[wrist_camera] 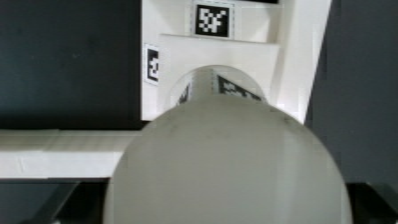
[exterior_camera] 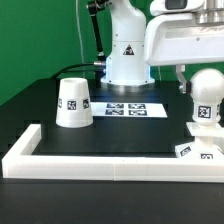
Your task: Assemble lamp
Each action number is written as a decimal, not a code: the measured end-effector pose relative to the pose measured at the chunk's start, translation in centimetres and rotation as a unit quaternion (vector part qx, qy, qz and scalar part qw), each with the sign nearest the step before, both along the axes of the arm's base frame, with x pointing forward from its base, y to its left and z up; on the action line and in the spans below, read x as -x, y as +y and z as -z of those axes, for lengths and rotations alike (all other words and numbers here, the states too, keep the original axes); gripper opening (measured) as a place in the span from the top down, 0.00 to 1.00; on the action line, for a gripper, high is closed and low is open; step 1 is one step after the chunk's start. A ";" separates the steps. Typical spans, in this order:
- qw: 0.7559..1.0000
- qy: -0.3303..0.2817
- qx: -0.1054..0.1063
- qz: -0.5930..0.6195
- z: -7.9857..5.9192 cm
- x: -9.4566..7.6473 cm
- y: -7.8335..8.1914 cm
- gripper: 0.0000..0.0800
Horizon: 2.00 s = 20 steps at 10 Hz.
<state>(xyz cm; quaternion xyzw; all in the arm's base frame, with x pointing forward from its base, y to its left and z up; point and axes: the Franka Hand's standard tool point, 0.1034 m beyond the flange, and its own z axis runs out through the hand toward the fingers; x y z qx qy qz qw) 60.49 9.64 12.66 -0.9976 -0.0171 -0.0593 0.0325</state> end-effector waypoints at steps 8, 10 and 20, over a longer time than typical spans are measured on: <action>0.930 0.035 -0.044 0.363 0.1 0.2 0.1 0.28; 0.898 0.045 -0.055 0.434 0.2 -0.1 0.1 0.28; 0.816 0.083 -0.084 0.566 0.3 -0.1 0.4 0.13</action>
Offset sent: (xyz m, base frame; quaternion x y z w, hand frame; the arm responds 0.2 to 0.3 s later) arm -0.0030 0.0065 -0.0047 -0.0175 0.0060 0.3122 0.9498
